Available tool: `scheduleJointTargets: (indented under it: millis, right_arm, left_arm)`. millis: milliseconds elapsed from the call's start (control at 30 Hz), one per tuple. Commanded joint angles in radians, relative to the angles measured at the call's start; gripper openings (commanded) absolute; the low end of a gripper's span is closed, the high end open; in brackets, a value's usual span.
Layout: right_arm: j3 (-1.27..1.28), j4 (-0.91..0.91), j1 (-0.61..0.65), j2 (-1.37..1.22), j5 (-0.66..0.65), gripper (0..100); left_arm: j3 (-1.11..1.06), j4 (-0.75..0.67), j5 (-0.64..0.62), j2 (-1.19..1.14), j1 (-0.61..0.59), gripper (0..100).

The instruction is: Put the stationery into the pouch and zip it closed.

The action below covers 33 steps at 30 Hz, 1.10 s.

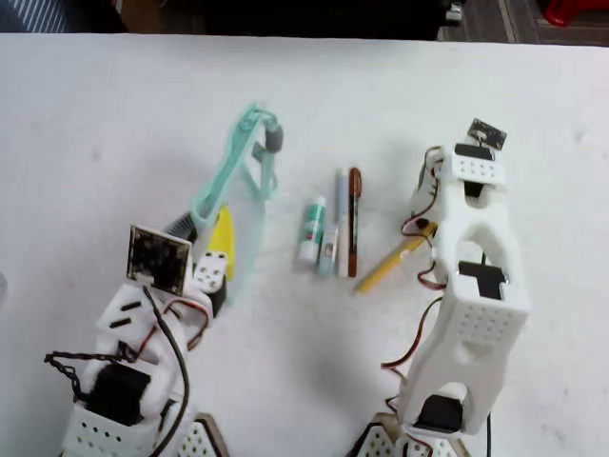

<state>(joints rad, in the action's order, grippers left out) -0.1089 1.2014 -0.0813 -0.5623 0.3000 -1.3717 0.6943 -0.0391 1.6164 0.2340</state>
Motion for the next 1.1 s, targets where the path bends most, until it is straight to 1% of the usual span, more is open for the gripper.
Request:
scheduleJointTargets:
  millis: [0, 200, 400, 500, 633, 767, 1000, 1067]
  right_arm:
    - [-0.064, 0.024, 0.008, 0.005, -0.002, 1.7]
    - [-0.325, 0.245, -0.008, 0.005, -0.006, 1.7]
    - [-0.695, 0.509, -0.01, 0.005, -0.1, 1.7]
    - [-0.825, 0.521, -0.036, 0.013, -0.138, 1.7]
    - [-0.898, 0.521, -0.071, 0.085, -0.189, 1.7]
    - [-0.901, 0.521, -0.065, 0.219, -0.238, 1.7]
    - [-0.898, 0.522, -0.041, 0.484, -0.245, 1.7]
    - [-0.855, 0.522, -0.03, 0.565, -0.278, 1.7]
  left_arm:
    - [-0.005, 0.037, -0.015, 0.004, -0.007, 2]
    - [-0.008, 0.035, -0.015, 0.004, -0.007, 2]
    - [-0.008, 0.035, -0.015, 0.004, -0.007, 2]
    - [-0.008, 0.035, -0.015, 0.004, -0.007, 2]
    - [-0.008, 0.035, -0.015, 0.004, -0.007, 2]
    - [-0.009, 0.035, -0.015, 0.004, -0.007, 2]
    - [-0.009, 0.035, -0.015, 0.004, -0.007, 2]
    - [-0.009, 0.035, -0.015, 0.004, -0.007, 2]
